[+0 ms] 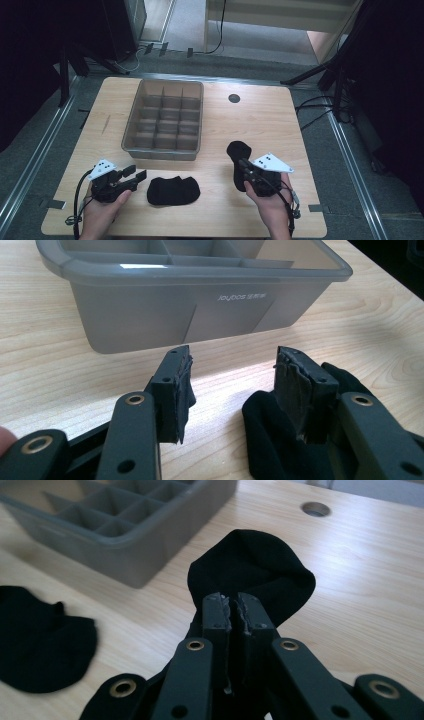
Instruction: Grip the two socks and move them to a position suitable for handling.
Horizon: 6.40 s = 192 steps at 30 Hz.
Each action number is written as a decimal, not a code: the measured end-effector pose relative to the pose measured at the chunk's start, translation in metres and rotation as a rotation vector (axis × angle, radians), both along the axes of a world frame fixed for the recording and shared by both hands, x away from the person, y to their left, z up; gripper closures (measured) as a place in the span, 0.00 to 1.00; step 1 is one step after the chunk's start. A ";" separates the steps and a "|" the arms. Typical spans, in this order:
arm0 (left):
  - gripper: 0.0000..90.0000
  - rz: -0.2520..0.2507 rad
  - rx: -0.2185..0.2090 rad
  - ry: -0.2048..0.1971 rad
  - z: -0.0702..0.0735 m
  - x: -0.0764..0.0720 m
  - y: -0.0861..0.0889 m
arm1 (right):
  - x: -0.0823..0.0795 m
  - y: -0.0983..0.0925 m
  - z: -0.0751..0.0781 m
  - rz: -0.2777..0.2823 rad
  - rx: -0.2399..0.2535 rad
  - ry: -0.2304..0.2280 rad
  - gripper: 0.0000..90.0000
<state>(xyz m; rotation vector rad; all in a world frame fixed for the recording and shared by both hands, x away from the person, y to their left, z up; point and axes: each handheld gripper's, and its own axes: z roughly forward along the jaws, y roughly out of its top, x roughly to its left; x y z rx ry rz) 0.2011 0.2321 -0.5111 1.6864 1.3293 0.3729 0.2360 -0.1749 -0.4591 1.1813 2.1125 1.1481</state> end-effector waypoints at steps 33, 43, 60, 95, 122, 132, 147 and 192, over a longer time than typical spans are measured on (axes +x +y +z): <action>0.56 -0.059 0.013 0.004 -0.001 -0.004 -0.013 | -0.036 0.122 -0.049 0.485 -0.028 0.063 0.59; 0.57 -0.122 0.056 0.012 -0.005 0.001 -0.036 | -0.043 0.084 -0.058 0.330 0.025 0.162 0.62; 0.68 -0.204 0.158 0.038 -0.019 0.019 -0.066 | -0.063 0.082 -0.084 0.349 0.036 0.307 0.68; 0.96 -0.130 -0.070 -0.032 0.001 -0.017 -0.019 | -0.023 0.069 -0.033 0.331 -0.017 0.129 0.97; 0.62 -0.050 -0.002 0.037 -0.010 -0.019 -0.014 | 0.000 0.091 -0.062 0.330 0.092 0.306 0.73; 0.87 -0.088 0.057 0.069 -0.014 -0.018 -0.017 | -0.002 0.107 -0.076 0.313 0.024 0.268 0.96; 0.79 -0.107 0.008 0.037 -0.008 -0.020 -0.015 | 0.001 0.094 -0.065 0.268 0.137 0.242 0.77; 0.96 -0.159 0.018 0.094 -0.031 -0.009 -0.038 | 0.010 0.077 -0.073 0.180 -0.017 0.208 0.98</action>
